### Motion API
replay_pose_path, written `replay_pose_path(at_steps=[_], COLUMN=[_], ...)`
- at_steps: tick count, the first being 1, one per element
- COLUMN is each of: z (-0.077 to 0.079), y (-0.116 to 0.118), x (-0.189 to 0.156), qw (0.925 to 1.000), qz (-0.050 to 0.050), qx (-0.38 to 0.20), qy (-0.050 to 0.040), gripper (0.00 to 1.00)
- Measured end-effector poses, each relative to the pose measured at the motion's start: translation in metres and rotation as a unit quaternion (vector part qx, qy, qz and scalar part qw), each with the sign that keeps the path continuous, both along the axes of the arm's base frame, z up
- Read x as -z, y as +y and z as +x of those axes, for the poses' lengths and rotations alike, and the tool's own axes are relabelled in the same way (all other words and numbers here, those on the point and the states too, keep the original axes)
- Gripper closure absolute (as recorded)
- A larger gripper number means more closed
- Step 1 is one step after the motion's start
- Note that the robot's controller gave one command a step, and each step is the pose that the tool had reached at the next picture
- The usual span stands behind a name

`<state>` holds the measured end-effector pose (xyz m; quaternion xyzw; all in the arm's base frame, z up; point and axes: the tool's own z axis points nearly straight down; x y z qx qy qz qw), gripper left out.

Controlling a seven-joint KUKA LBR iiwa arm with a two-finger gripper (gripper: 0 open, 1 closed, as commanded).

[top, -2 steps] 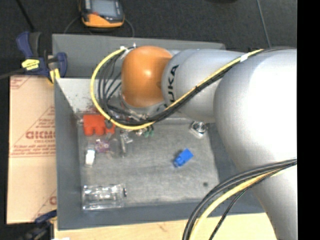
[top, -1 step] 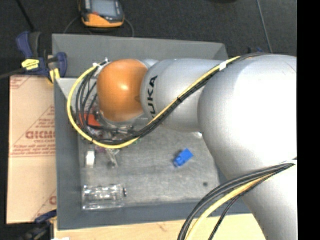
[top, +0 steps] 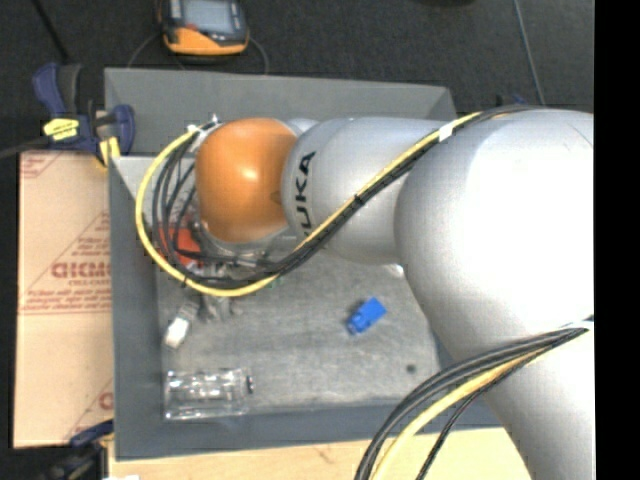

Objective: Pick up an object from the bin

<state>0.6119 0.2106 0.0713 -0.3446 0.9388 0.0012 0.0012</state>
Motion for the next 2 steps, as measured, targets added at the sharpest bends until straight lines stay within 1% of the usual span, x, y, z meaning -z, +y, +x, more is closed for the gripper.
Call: replay_pose_path(at_steps=[1,2], z=[-0.034,-0.048], y=[0.005,0.009], x=[-0.118,-0.126], qw=[1.0000,0.9468], qz=[0.001,-0.001], qx=[-0.004,-0.322], qy=[-0.0051,-0.0031], gripper=[1.00,1.00])
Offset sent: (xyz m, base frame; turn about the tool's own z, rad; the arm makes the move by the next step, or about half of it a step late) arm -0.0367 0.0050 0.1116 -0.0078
